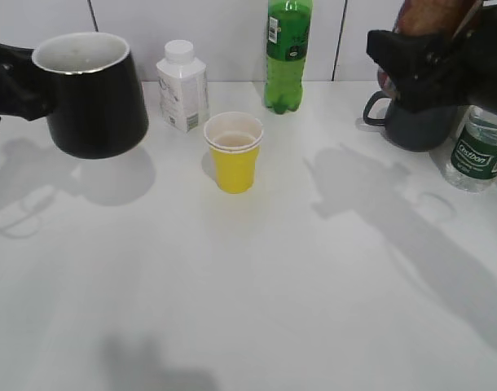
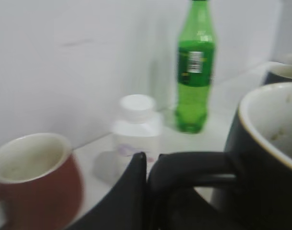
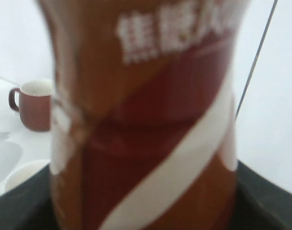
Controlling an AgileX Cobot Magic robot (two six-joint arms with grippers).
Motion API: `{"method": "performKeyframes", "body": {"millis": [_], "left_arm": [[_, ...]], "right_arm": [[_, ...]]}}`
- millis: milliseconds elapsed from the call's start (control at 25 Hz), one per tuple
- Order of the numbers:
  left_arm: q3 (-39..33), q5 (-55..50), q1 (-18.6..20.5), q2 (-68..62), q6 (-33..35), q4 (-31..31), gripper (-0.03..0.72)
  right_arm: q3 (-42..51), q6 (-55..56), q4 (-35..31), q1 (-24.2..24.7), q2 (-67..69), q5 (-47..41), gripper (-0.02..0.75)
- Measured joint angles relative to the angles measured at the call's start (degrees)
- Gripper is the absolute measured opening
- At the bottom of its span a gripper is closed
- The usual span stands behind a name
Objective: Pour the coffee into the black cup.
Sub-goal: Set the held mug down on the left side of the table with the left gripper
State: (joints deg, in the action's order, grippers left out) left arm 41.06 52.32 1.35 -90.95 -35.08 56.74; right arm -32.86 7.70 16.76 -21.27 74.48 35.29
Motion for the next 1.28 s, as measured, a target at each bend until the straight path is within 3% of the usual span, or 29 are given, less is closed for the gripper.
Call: {"method": "performKeyframes", "body": {"millis": [600,960,1280], "left_arm": [[-0.6,3.4,1.0,-9.3,15.5,-19.2,0.034],[-0.6,10.5,1.1,-19.0,23.1,-25.1,0.034],[0.0,12.0,1.1,-23.7,25.4,-27.8,0.034]], "right_arm": [[0.0,0.0,0.0,0.0,0.0,1.6,0.528],[0.0,0.0,0.0,0.0,0.0,1.6,0.528],[0.0,0.0,0.0,0.0,0.0,1.6,0.528]]}}
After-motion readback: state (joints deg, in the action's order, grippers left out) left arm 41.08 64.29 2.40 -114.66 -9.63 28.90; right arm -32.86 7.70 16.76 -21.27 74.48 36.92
